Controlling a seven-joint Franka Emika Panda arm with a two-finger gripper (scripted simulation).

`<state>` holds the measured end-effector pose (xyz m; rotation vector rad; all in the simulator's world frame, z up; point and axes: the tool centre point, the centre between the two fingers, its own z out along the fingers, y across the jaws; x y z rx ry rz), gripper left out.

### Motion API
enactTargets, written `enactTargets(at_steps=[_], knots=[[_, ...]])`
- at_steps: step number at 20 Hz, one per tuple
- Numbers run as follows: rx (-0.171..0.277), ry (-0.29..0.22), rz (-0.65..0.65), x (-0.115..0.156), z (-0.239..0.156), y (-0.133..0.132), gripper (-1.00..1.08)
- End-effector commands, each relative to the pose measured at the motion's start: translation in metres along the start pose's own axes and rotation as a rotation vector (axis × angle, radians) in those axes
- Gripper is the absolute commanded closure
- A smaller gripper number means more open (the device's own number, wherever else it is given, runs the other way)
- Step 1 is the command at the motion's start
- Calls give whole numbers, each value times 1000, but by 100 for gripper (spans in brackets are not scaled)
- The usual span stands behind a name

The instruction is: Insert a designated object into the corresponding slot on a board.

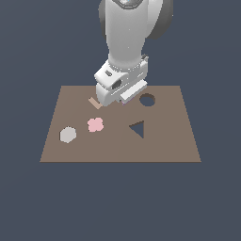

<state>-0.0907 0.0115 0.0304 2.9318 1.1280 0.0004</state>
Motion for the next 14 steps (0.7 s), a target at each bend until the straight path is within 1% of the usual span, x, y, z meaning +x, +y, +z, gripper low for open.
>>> enactTargets(at_steps=[1, 8, 14], knots=[[0, 0, -1, 0, 0, 0, 108], [0, 0, -43, -1, 0, 3, 108], [0, 0, -132, -1, -1, 10, 108]])
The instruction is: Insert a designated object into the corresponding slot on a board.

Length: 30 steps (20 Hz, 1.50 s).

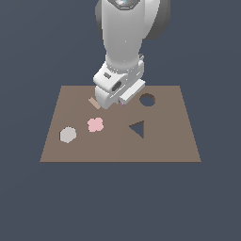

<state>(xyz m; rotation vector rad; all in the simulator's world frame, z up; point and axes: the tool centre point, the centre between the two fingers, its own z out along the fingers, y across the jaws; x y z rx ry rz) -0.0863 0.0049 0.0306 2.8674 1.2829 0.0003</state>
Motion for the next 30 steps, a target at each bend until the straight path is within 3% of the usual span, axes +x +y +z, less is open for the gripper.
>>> enactTargets(at_steps=[1, 11, 30], knots=[[0, 0, -44, -1, 0, 4, 108], [-1, 0, -316, -2, -1, 25, 108], [-2, 1, -1058, 24, -5, 75, 108]])
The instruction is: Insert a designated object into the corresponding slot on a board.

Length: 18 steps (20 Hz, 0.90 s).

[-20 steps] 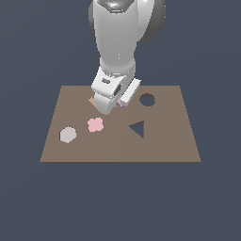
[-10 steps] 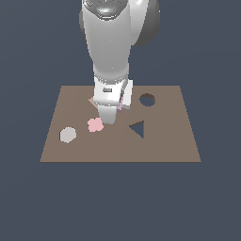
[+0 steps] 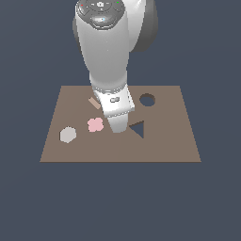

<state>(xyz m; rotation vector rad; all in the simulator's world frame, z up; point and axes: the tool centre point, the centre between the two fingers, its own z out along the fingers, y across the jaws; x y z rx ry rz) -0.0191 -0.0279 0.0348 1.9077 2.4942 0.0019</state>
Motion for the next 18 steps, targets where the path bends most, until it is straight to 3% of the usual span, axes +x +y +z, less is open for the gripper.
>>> enactTargets(at_steps=[1, 18], knots=[[0, 0, -104, -1, -1, 8, 108], [-1, 0, -818, 13, -3, 62, 108]])
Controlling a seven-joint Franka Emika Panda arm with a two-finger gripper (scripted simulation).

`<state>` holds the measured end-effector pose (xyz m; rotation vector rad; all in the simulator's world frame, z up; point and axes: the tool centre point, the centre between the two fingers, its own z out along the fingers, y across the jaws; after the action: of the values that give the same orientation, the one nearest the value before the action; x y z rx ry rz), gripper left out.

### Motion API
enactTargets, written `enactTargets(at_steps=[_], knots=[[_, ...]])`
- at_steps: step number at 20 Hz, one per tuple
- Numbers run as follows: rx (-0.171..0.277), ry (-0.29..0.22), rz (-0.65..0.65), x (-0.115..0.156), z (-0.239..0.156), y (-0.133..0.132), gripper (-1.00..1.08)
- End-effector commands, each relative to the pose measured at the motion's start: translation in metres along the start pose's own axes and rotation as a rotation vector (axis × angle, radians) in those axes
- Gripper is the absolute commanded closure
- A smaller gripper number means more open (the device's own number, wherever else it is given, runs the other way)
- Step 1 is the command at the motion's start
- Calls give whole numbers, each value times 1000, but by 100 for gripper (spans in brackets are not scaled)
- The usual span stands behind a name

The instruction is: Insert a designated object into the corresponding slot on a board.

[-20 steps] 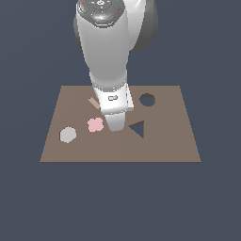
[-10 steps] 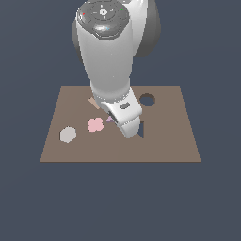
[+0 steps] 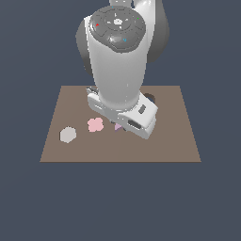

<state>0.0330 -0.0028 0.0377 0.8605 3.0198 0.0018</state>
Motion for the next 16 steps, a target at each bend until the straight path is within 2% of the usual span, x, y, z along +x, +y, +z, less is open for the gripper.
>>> enactTargets(at_steps=[1, 9, 16], knots=[[0, 0, -110, -1, -1, 9, 108], [0, 0, -446, 2, -2, 36, 108], [0, 1, -673, 10, -2, 53, 108]])
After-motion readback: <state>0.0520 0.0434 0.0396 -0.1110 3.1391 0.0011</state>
